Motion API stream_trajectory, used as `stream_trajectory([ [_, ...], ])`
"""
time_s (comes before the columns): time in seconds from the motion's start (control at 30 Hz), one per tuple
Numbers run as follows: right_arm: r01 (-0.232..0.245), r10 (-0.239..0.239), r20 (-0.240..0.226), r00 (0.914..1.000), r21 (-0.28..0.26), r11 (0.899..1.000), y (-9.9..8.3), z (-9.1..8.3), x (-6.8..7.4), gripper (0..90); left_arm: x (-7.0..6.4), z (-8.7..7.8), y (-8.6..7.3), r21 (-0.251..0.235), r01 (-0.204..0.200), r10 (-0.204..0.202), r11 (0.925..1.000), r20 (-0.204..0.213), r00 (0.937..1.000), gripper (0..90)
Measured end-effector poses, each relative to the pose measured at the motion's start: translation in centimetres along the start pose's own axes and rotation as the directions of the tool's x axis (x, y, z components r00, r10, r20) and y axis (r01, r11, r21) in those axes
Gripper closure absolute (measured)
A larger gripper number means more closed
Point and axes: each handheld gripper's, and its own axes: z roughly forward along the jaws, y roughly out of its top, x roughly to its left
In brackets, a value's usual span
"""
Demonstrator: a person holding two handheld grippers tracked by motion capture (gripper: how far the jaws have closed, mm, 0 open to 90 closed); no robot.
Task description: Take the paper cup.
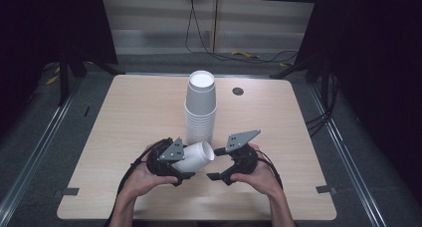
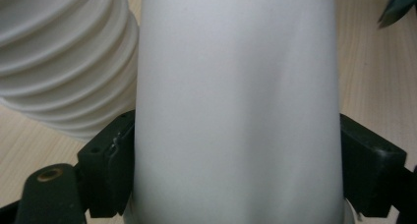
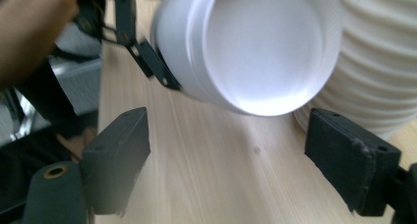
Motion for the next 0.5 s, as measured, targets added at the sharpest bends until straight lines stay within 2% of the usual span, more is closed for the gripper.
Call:
stream_trajectory([
  [0.07, 0.001, -0.001, -0.003, 1.0000, 0.027, 1.000, -0.1, 0.3, -0.1, 18.0, 0.1, 0.0, 0.4, 0.015, -0.016, 0.016, 0.9998, 0.007, 0.9999, 15.9],
  [0.1, 0.008, -0.008, 0.008, 0.9999, 0.053, 0.999, -0.1, 0.5, -0.2, 18.0, 0.2, 0.1, 0.8, 0.044, -0.042, 0.042, 0.9981, 0.014, 0.9990, 15.9],
  [0.2, 0.004, -0.005, 0.016, 0.9999, 0.074, 0.997, -0.2, 0.6, -0.3, 17.9, 0.0, 0.4, 1.0, 0.059, -0.048, 0.048, 0.9971, 0.015, 0.9988, 15.9],
  [0.23, 0.009, -0.012, 0.024, 0.9996, 0.093, 0.996, -0.2, 0.8, -0.4, 17.8, 0.0, 0.7, 1.2, 0.094, -0.064, 0.062, 0.9936, 0.022, 0.9978, 15.9],
  [0.33, 0.020, -0.022, 0.017, 0.9996, 0.110, 0.994, -0.3, 1.1, -0.5, 17.4, -0.2, 1.0, 1.2, 0.109, -0.066, 0.065, 0.9919, 0.010, 0.9978, 15.9],
  [0.37, 0.017, -0.019, 0.013, 0.9997, 0.126, 0.992, -0.3, 1.3, -0.5, 16.3, -0.2, 1.1, 1.3, 0.111, -0.069, 0.068, 0.9915, 0.011, 0.9976, 15.9],
  [0.5, 0.016, -0.016, 0.004, 0.9999, 0.134, 0.991, -0.2, 1.6, -0.5, 16.3, -0.3, 1.3, 1.3, 0.124, -0.074, 0.072, 0.9895, 0.022, 0.9972, 15.9],
])
